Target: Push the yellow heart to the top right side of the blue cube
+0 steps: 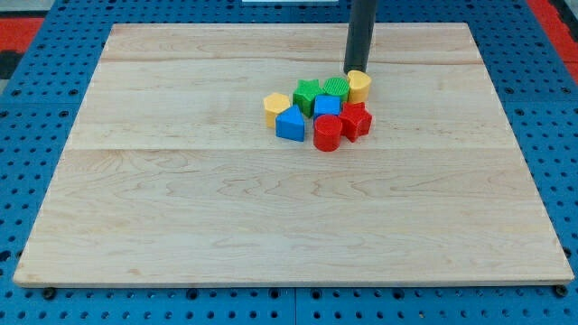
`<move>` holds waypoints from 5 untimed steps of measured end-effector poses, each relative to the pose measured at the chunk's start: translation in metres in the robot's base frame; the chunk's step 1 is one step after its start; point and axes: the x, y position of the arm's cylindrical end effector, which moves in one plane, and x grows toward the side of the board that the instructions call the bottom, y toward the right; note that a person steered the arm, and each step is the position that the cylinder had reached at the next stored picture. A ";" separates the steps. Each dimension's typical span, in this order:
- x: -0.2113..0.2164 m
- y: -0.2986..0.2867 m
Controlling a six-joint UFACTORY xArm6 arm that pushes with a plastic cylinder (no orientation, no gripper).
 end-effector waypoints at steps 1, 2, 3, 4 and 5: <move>0.006 0.009; 0.013 0.022; 0.031 0.031; 0.053 0.029; 0.064 0.020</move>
